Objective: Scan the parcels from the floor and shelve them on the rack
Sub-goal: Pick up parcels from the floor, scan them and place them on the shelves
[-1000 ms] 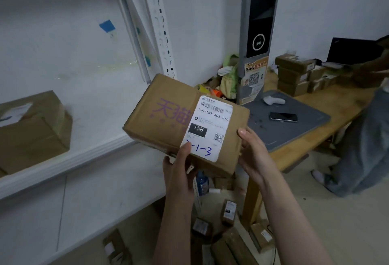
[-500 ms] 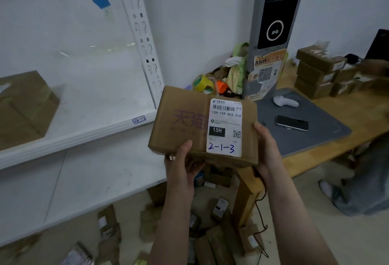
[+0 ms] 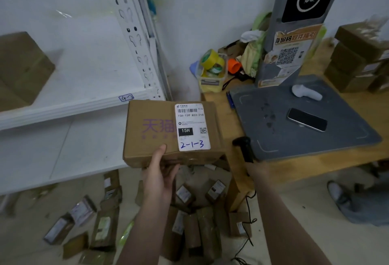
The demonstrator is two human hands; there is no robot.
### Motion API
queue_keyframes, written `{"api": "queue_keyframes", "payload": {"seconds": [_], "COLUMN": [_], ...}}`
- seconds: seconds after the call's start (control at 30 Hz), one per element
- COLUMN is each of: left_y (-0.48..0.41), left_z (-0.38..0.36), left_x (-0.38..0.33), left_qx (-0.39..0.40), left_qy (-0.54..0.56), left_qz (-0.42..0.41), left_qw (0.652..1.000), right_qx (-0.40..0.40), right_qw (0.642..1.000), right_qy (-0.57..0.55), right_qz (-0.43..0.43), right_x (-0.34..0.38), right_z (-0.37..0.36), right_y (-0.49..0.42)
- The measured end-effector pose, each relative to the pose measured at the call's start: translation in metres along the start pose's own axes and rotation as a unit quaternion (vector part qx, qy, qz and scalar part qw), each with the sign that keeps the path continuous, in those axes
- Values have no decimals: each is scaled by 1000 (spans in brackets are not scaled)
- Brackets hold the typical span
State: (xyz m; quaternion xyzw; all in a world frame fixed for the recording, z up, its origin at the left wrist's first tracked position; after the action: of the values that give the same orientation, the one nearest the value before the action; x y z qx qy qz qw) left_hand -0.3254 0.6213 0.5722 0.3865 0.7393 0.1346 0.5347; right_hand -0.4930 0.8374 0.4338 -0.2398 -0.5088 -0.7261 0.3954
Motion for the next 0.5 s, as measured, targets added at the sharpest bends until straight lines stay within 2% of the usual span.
{"api": "queue_keyframes", "payload": {"seconds": [0.17, 0.33, 0.5], "left_y": [-5, -7, -12], "left_z": [0, 5, 13], "left_x": [11, 16, 13], "left_qx": [-8, -14, -10], "left_qy": [-2, -20, -26], "left_qz": [15, 11, -24], "left_qw": [1000, 1000, 999], "right_qx": [6, 20, 58], "right_qw": [996, 988, 995], "right_qy": [88, 137, 86], "right_qz": [25, 63, 9], "right_x": [-11, 12, 14], "right_z": [-14, -22, -20], "right_y": [-19, -41, -41]}}
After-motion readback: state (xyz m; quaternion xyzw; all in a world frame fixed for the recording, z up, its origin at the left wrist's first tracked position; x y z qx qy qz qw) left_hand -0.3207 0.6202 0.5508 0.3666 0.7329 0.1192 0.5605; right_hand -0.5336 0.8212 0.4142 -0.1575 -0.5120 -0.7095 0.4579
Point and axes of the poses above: each hand's wrist, its own y-axis away from the middle knuckle, its own z-axis out of the back of the hand, x = y × z, the point moved 3 cm from there along -y, towards the middle knuckle, and after that the axes turned 3 degrees about -x, right-handed, at the moved point
